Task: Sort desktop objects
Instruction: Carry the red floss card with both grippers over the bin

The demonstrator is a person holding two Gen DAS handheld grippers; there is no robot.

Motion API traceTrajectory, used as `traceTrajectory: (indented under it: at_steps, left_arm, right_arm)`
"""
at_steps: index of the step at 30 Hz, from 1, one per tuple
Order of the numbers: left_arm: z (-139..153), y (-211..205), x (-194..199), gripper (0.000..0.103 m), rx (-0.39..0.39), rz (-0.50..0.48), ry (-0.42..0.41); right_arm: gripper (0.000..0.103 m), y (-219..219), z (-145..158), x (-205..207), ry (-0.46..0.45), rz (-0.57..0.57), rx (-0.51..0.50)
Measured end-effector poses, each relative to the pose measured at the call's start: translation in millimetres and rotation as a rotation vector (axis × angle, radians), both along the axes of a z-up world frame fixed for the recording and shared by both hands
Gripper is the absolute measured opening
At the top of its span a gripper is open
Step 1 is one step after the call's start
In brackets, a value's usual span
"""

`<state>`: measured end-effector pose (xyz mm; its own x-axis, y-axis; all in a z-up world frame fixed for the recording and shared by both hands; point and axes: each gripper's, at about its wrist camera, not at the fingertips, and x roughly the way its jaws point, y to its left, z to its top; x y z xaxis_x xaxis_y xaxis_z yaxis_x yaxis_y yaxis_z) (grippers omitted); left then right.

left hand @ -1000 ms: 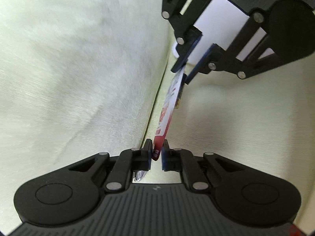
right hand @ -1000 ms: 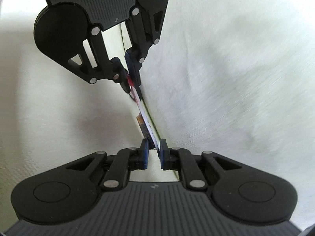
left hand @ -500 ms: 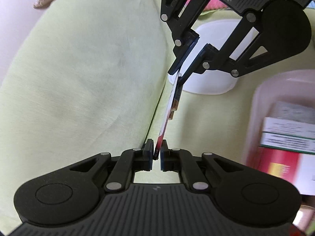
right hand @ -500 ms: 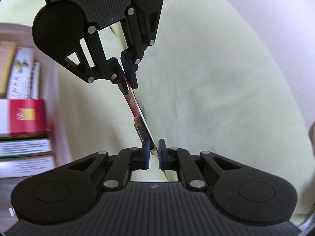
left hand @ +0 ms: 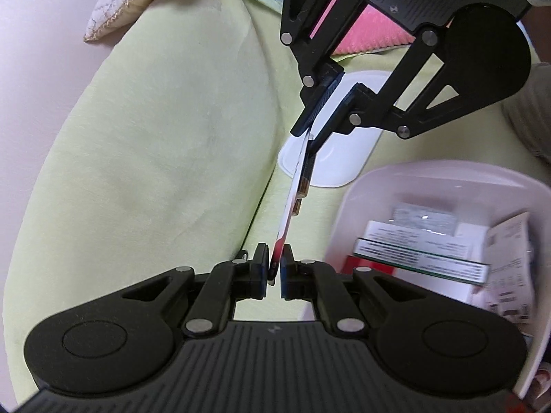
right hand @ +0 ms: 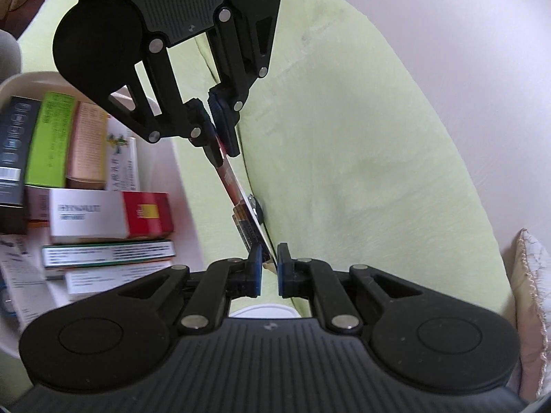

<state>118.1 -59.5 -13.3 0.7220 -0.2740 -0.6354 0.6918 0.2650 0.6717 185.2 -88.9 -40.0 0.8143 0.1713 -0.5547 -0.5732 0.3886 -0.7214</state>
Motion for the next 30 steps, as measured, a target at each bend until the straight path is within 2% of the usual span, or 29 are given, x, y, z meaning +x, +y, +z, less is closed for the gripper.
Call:
traceTrajectory:
  at_steps: [12,21,30]
  left_arm:
    - [-5,-2,-59,0.005,-0.031,0.007,0.037]
    - [-25,-9,-82,0.005,-0.076,0.016,0.143]
    - [-44,-12,-93,0.005,-0.138,0.060,0.248]
  right_arm:
    - [0.006,-2,-2,-57,0.047,0.037,0.002]
    - [0.006,-10,-14,-88,0.148,0.066,-0.005]
    - [0.006,-15,-32,-95,0.237,0.079,-0.024]
